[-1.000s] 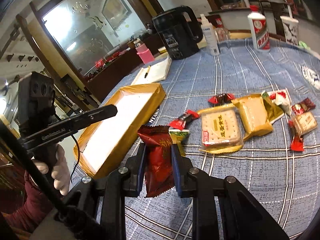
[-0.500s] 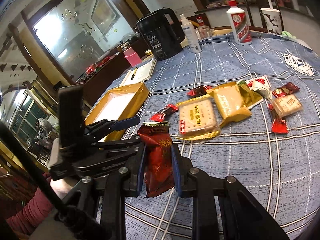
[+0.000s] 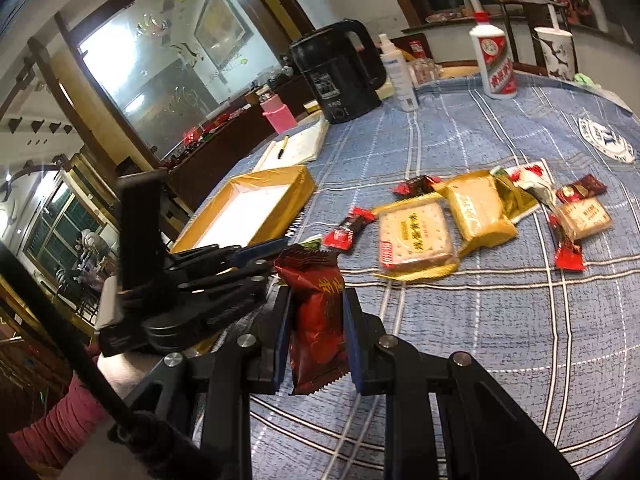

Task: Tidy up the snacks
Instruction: 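Carry both packets over the white tray and open both grippers to drop them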

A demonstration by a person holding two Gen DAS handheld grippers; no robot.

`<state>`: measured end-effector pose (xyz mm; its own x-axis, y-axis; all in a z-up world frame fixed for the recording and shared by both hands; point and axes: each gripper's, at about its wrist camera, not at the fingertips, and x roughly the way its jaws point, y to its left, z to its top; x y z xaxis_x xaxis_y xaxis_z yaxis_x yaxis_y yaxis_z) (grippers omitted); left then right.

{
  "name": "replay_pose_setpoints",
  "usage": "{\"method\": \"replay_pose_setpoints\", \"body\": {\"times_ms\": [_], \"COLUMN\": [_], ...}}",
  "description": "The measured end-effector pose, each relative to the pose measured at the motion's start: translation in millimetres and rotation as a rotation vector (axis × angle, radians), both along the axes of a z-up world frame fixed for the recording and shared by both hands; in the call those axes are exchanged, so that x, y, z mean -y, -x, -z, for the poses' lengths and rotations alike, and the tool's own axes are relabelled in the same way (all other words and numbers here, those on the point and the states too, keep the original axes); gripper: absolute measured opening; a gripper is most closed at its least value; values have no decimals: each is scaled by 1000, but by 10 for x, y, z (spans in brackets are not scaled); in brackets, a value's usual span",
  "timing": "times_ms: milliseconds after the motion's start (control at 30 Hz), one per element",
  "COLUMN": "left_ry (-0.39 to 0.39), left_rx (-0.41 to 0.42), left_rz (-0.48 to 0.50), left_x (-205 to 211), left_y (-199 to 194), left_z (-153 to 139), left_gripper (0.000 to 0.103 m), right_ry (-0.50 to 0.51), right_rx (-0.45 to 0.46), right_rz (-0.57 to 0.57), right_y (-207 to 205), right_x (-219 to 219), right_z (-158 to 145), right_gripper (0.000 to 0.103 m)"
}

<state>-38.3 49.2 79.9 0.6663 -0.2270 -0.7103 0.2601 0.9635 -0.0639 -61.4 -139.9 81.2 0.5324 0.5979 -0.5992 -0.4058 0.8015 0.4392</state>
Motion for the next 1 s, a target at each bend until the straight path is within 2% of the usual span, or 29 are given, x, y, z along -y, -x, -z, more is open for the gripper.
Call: {"method": "replay_pose_setpoints", "body": {"times_ms": [200,400,633,833,1000], "left_ry": [119,149,189,194,161], "left_rx": [93,153,115,61,43], "left_rz": [-82,-211,-330,-355,-385], "left_x": [-643,-1366,-2032,-2228,-2322], "left_y": [413,740,779,633,582], "left_z": [-403,-578,-350,-60,83], "left_gripper": [22,22,22,22,22], "right_ry": [3,11,11,83,147], "right_rx": [18,22,-2,-26,-59], "right_rz": [-58,-146,-251,-312,-343], "right_y": [21,26,-34,-100,-96], "right_x": [-306,-797,-1507,-2172,-2515], "right_z": [-82,-116,-100,32,262], "right_gripper": [24,24,24,24,24]}}
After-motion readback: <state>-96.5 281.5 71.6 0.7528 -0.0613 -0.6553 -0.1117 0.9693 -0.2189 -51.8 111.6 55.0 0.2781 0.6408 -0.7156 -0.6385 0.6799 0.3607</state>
